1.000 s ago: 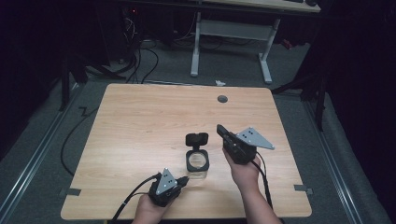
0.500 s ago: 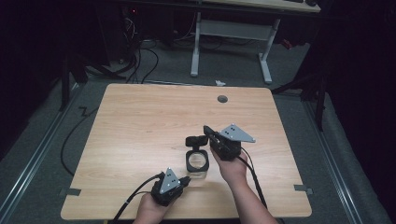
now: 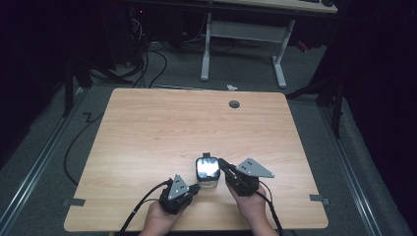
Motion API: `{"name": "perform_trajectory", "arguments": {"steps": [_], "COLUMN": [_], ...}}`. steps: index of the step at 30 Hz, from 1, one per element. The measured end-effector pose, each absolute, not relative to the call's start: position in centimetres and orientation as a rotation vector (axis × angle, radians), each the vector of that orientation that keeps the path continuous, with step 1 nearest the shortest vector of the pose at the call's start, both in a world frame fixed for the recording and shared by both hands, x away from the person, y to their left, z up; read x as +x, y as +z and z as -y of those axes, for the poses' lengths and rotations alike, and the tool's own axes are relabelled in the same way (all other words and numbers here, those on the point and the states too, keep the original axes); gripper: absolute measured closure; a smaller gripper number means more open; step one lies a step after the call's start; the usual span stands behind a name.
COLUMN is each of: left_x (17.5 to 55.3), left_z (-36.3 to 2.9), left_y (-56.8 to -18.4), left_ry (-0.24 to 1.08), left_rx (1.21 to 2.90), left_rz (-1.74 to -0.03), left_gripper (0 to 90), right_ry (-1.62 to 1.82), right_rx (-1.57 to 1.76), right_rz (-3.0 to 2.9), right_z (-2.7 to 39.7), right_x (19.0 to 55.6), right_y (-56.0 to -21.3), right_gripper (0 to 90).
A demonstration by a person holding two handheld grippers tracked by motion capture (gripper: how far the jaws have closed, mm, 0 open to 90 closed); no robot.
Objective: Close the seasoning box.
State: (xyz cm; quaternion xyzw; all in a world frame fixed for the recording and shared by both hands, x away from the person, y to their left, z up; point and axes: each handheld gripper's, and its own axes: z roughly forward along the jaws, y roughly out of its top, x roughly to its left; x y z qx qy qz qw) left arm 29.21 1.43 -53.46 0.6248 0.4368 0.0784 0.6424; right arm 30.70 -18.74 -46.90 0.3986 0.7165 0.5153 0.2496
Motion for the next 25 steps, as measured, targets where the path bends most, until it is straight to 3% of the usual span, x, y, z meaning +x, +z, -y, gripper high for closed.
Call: {"name": "perform_trajectory", "arguments": {"steps": [4,10,13,17,21,25], "left_x": [29.6,29.0,29.7,31.9,33.6,33.7], "left_z": [-1.6,-3.0,-4.4,-7.8,-10.4,-10.5], "left_y": [-53.4,-52.7,-52.3,-52.0,-52.3,-52.1], "left_ry": [0.174,0.134,0.237,0.391,0.402,0.374], "left_rx": [1.405,1.376,1.368,1.308,1.244,1.218], "left_rz": [-1.019,-1.011,-1.013,-1.092,-1.222,-1.237], "left_gripper": [85.0,77.7,73.6,66.0,61.4,58.9], "right_ry": [1.371,1.266,1.218,1.189,1.158,1.152], "right_rx": [1.117,1.209,1.248,1.288,1.358,1.366], "right_rz": [-1.920,-1.910,-1.888,-1.906,-1.884,-1.883], "right_z": [20.8,24.5,26.2,27.8,29.0,29.3], "right_x": [30.4,30.1,29.6,28.7,28.9,29.1], "right_y": [-47.1,-49.0,-50.1,-51.1,-51.6,-51.8], "right_gripper": [86.0,79.4,72.2,55.4,50.5,40.3]}}
